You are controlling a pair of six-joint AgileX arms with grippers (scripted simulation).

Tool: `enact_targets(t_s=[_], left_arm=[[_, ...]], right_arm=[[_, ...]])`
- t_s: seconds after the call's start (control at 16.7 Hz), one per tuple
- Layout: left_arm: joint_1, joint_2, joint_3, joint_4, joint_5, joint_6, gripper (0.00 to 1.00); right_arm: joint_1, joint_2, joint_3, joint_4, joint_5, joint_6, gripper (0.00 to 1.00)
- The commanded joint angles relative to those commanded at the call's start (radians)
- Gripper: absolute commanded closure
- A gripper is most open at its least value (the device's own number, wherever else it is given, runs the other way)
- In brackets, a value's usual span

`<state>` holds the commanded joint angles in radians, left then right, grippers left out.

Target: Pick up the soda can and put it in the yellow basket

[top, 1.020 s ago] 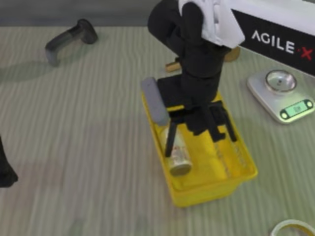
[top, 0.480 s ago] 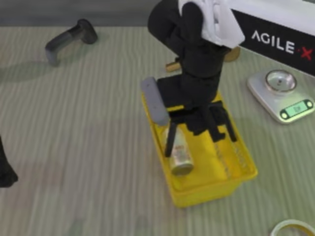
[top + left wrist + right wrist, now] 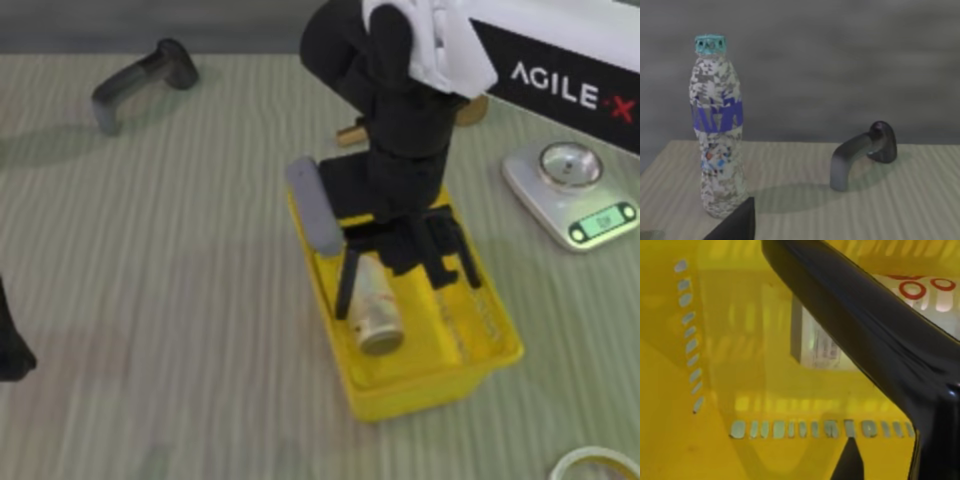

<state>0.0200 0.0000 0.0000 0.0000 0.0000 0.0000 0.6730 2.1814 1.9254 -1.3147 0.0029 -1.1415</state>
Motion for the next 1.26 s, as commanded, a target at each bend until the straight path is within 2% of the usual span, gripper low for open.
enact_targets(t_s=[0.84,1.26], left_arm=[[0.000,0.000,0.000,0.000,0.000,0.000,0.00],[0.000,0.000,0.000,0.000,0.000,0.000,0.00]], right_arm=[[-0.002,0.000,0.004,-0.004,0.000,-0.001,1.00],[-0.029,-0.042,0.130,-0.171,0.000,-0.038,1.00]])
